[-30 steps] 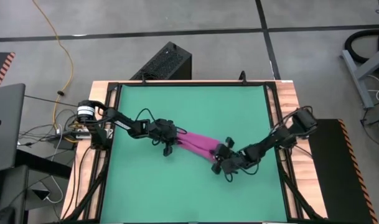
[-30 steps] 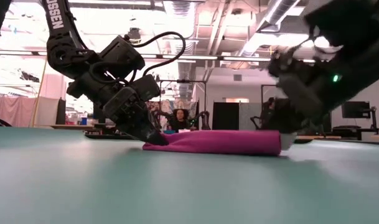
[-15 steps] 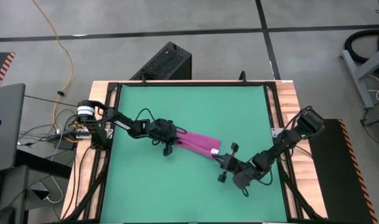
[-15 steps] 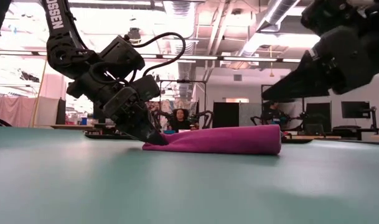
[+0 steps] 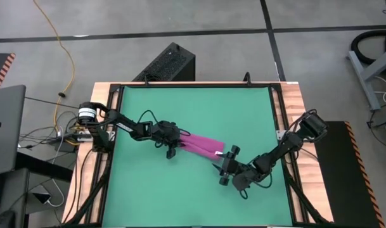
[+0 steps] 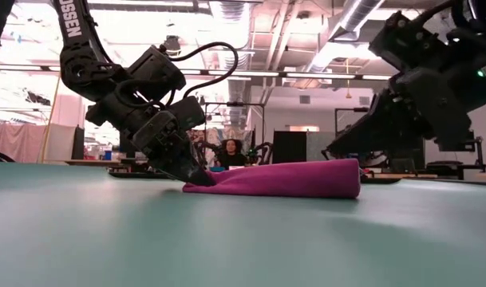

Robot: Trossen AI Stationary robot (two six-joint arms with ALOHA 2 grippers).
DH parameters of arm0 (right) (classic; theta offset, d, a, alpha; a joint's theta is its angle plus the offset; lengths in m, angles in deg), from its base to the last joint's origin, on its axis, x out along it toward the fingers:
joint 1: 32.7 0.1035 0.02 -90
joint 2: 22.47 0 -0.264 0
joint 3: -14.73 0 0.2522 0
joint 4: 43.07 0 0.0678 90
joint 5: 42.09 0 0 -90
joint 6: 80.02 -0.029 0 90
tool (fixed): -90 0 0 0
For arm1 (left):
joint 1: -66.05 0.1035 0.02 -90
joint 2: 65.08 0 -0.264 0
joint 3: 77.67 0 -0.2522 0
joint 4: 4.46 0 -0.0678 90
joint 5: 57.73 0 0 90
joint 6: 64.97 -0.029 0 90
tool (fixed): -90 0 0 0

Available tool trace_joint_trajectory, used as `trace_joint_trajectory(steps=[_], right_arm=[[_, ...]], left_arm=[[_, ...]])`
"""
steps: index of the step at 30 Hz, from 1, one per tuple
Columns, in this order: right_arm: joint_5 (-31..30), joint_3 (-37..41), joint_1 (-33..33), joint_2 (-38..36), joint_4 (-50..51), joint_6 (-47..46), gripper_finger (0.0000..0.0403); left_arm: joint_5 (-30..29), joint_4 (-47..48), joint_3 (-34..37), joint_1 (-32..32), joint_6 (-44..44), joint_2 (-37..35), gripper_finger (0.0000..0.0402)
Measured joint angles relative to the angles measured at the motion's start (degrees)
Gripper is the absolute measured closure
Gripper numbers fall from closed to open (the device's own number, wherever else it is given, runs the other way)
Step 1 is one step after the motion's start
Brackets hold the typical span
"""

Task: Roll towel into tight, uniform cylinder
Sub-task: Roll the pink towel

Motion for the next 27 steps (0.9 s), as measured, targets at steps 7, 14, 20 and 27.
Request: trace_joint_trajectory(steps=[7,14,20,27], right_arm=[[1.41,0.02,0.06,0.0,8.28,-6.44,0.0169],[1.41,0.0,0.01,-0.02,9.95,-7.26,0.0179],[1.46,0.02,-1.7,-0.02,10.4,-6.13,0.0179],[8.74,0.02,-5.47,-0.02,10.34,-4.37,0.0205]], left_arm=[[0.02,0.07,-0.01,0.0,0.0,0.0,0.0399],[0.11,0.02,-0.01,0.0,0.04,0.0,0.0394],[0.11,0.0,0.01,0.0,-0.02,0.0,0.0392],[0.13,0.0,0.0,0.0,-0.17,0.0,0.0391]])
